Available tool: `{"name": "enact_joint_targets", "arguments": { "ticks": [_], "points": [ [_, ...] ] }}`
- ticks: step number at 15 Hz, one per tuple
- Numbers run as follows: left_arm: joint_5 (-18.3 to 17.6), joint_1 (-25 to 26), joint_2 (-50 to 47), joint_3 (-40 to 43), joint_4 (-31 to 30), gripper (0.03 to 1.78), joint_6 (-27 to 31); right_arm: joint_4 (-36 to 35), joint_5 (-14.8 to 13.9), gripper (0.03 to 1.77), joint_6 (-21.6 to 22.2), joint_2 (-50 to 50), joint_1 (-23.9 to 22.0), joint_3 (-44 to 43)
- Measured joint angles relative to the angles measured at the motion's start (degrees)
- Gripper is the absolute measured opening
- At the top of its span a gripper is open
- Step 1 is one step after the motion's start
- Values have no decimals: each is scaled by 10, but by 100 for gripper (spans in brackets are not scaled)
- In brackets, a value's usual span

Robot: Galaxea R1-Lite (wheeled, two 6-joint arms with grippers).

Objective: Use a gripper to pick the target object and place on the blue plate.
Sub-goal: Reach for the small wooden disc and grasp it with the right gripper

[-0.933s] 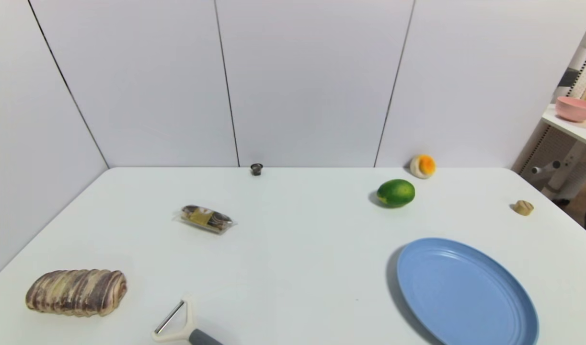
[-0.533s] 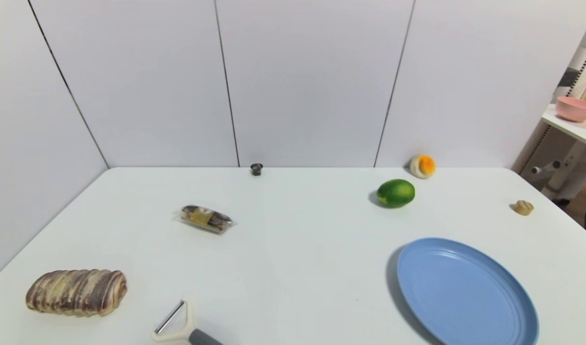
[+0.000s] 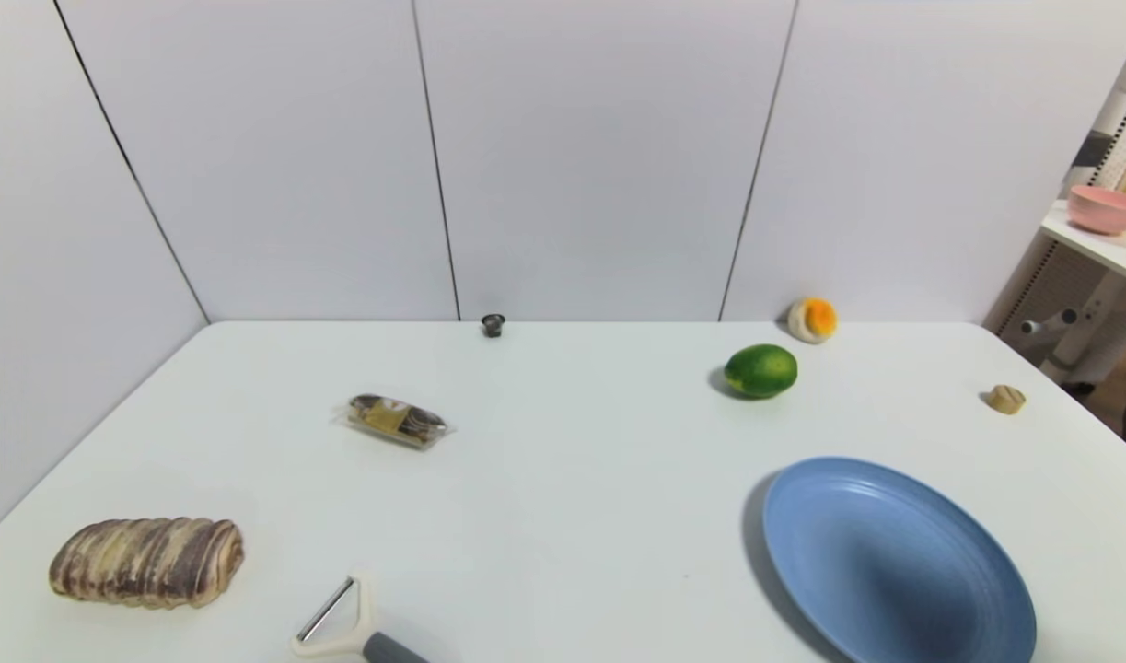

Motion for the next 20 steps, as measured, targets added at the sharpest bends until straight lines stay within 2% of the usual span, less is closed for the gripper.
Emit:
{"name": "enact_joint_targets", "arguments": {
  "ticks": [2, 4, 10, 13, 20],
  "points": [
    [0, 0, 0, 0, 0, 169, 0, 77, 2, 169, 7, 113, -25, -108],
    [0, 0, 0, 0, 0, 169, 0, 121, 3, 169, 11, 226, -48, -201],
    [0, 0, 0, 0, 0, 169, 0, 158, 1, 169, -3, 503, -128, -414],
    [0, 0, 0, 0, 0, 169, 0, 191, -1, 169, -36, 588, -168, -485],
    [0, 0, 0, 0, 0, 169, 0, 213, 0, 169, -34, 679, -189, -537]
  ]
}}
